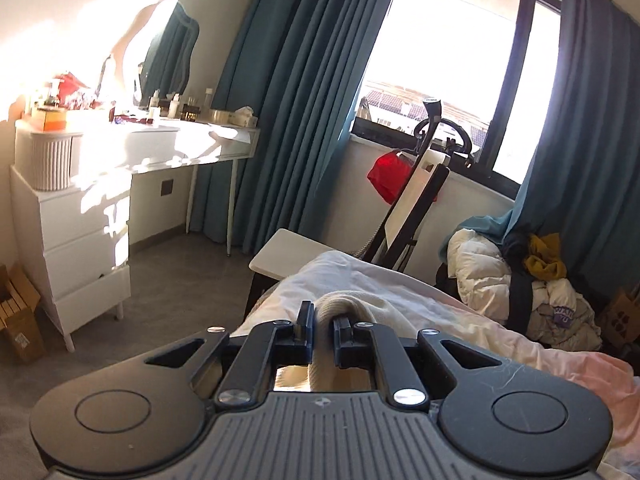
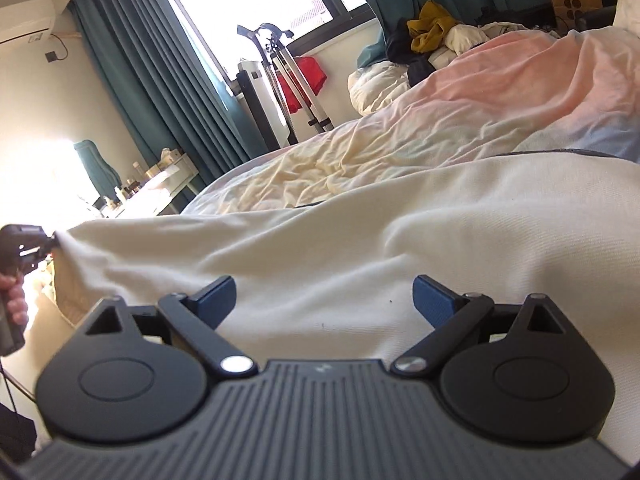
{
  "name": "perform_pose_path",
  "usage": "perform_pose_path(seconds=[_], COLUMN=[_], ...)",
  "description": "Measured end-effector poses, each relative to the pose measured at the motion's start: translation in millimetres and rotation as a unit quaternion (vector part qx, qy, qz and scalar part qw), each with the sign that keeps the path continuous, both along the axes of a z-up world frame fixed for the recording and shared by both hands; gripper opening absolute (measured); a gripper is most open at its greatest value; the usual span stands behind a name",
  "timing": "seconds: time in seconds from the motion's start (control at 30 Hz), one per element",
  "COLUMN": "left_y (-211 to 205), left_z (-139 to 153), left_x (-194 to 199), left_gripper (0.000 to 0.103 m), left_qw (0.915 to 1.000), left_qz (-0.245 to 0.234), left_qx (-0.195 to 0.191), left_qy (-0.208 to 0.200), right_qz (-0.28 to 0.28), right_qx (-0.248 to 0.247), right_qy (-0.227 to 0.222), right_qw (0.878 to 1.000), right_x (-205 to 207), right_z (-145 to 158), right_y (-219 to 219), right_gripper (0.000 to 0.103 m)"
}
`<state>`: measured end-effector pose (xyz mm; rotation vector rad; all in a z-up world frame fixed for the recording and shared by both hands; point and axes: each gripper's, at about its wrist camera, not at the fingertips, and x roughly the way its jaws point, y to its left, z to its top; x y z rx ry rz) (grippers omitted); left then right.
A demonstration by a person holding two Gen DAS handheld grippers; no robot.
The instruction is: Fold clothes
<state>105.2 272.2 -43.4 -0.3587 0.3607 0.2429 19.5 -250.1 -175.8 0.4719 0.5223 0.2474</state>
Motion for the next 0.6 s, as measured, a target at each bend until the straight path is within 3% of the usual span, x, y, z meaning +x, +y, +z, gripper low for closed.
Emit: perform_pose_path(seconds=[0.07, 0.13, 0.27, 0.43, 0.6], left_y=[7, 5, -4, -16, -31], left_z=[-10, -12, -14, -22, -65], left_x=[-20, -37, -79, -134, -159], left_gripper=[0.016, 0.027, 0.06, 0.075, 0.08], left_qw=[0.9995, 0.9989, 0.997, 0.9894, 0.9689], left_qz=[-0.003, -0.008, -0.019, -0.021, -0.032], left_qx=[-0.028, -0.045, -0.074, -0.141, -0.245], left_qy=[-0.01, -0.009, -0.01, -0.027, -0.01], right_qz=[0.001, 0.0, -0.001, -0.003, -0.006], right_qx=[-0.005, -0.004, -0.001, 0.002, 0.041], right_qy=[-0.001, -0.005, -0.013, -0.023, -0.028], right_qw=[1.0, 1.0, 1.0, 1.0, 0.999], right_x=[-1, -6, -17, -30, -51], right_z=[0, 4, 12, 21, 35], right_y=[0, -2, -6, -11, -25], right_gripper=[0.096, 0.096, 0.096, 0.097, 0.097])
